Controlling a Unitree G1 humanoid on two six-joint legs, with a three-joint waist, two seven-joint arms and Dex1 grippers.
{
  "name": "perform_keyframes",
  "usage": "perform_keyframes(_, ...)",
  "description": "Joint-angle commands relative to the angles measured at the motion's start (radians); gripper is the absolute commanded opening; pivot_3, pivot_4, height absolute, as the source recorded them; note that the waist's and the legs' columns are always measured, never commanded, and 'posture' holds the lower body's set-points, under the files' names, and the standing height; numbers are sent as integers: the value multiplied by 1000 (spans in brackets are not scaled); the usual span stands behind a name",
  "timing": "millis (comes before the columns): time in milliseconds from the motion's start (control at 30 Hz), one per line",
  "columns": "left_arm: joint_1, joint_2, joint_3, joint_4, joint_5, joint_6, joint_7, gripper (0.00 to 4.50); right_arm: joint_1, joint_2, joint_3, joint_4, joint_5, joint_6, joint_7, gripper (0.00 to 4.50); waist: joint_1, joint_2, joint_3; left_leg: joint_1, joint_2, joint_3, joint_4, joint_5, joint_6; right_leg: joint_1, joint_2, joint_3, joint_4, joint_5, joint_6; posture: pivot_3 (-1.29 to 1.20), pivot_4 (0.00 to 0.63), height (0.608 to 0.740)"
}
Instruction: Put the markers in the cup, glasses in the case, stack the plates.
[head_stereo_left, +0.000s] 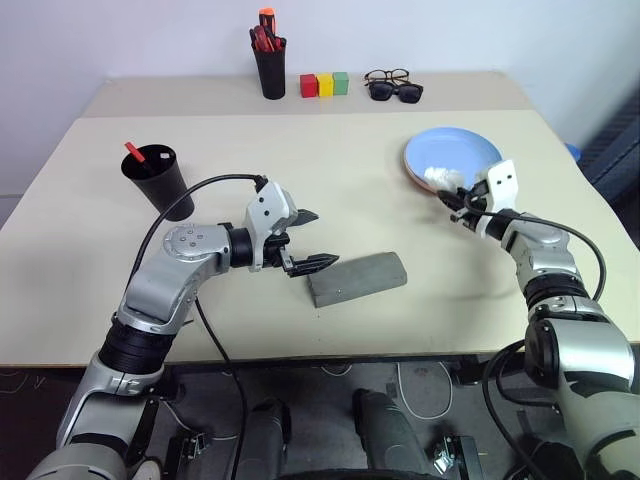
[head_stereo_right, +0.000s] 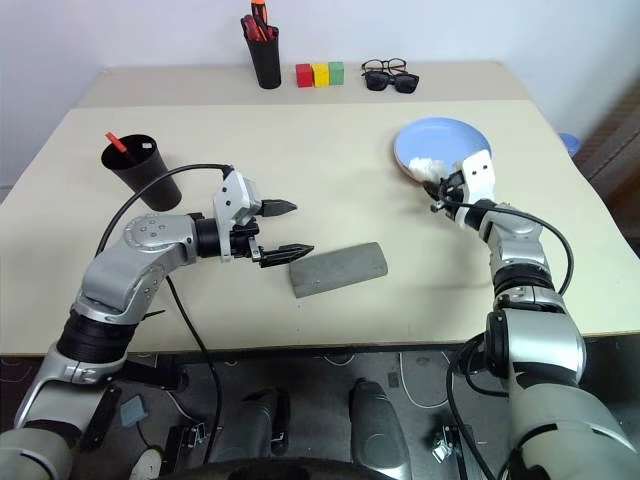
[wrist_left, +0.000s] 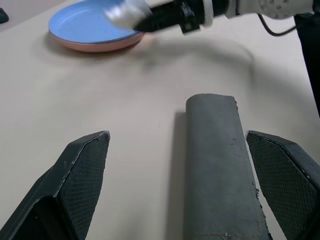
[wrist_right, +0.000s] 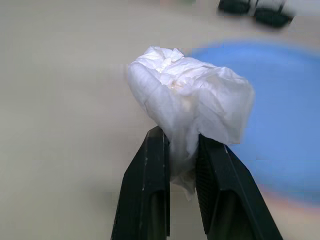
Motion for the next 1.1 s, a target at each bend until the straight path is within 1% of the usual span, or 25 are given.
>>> perform_keyframes(33,9,4,35,-44,-11,-9,17,4500,-65,-15,-32,16,12,-44,-34,691,0,0,0,0,0,0,0,0,0,0,0,0,0,0,0,0,150,740)
perform_keyframes(333,69,23,83,-115,-20,16,76,4500,-181,-14,6,123,-88,-82,-268,691,-1,0,0,0,0,0,-1,0,0,0,0,0,0,0,0,0,150,740)
perform_keyframes(367,80,29,92,-127,-20,23,84,4500,-193,-13,12,134,-102,-80,-293,921,-2,0,0,0,0,0,-1,0,0,0,0,0,0,0,0,0,150,740)
perform_keyframes(433,104,40,112,-153,-26,38,103,4500,-212,-12,13,151,-118,-77,-341,1534,-2,0,0,0,0,0,-1,0,0,-1,0,0,0,0,0,0,150,740)
perform_keyframes(567,146,55,153,-207,-50,81,139,4500,-240,-17,0,163,-137,-110,-431,3461,-1,0,0,-1,0,0,-1,0,0,-1,0,0,0,0,0,0,150,740)
perform_keyframes(633,168,63,173,-227,-59,96,151,4500,-244,-25,-6,163,-141,-125,-460,3461,0,0,0,-1,0,0,-1,0,0,-1,0,0,-1,0,0,0,150,740)
perform_keyframes(700,194,60,186,-234,-53,82,171,4500,-231,-40,-21,159,-131,-142,-448,3461,0,0,0,-1,0,0,-1,0,0,-1,0,0,-1,0,0,0,150,740)
perform_keyframes(800,232,43,184,-235,-5,-4,208,4500,-196,-58,-23,148,-125,-170,-395,3461,1,0,0,-1,0,0,-1,0,0,-1,0,0,-1,0,0,0,150,740)
perform_keyframes(867,261,6,196,-234,-6,-64,229,4500,-167,-67,-37,132,-102,-184,-324,3461,2,0,0,-1,0,0,-1,0,0,0,0,0,-2,0,0,0,150,740)
perform_keyframes(900,285,-8,210,-234,-23,-85,226,4500,-128,-78,-42,104,-85,-200,-256,3461,2,0,0,-1,0,0,-1,0,0,0,0,0,-2,0,0,0,150,740)
perform_keyframes(933,306,-16,223,-229,-29,-105,226,4500,-85,-89,-49,65,-62,-210,-191,3461,1,0,0,-1,0,0,-1,0,0,0,0,0,-3,0,0,0,150,740)
perform_keyframes(1033,344,-10,236,-205,-19,-160,208,4500,29,-113,-63,-65,-8,-206,-72,3461,2,0,0,-1,0,0,-2,0,0,0,0,0,-3,0,0,0,150,740)
perform_keyframes(1100,361,3,250,-173,-34,-159,191,4500,188,-148,-86,-283,62,-129,12,3461,3,0,0,-1,0,0,-2,0,0,0,0,0,-3,0,0,0,150,740)
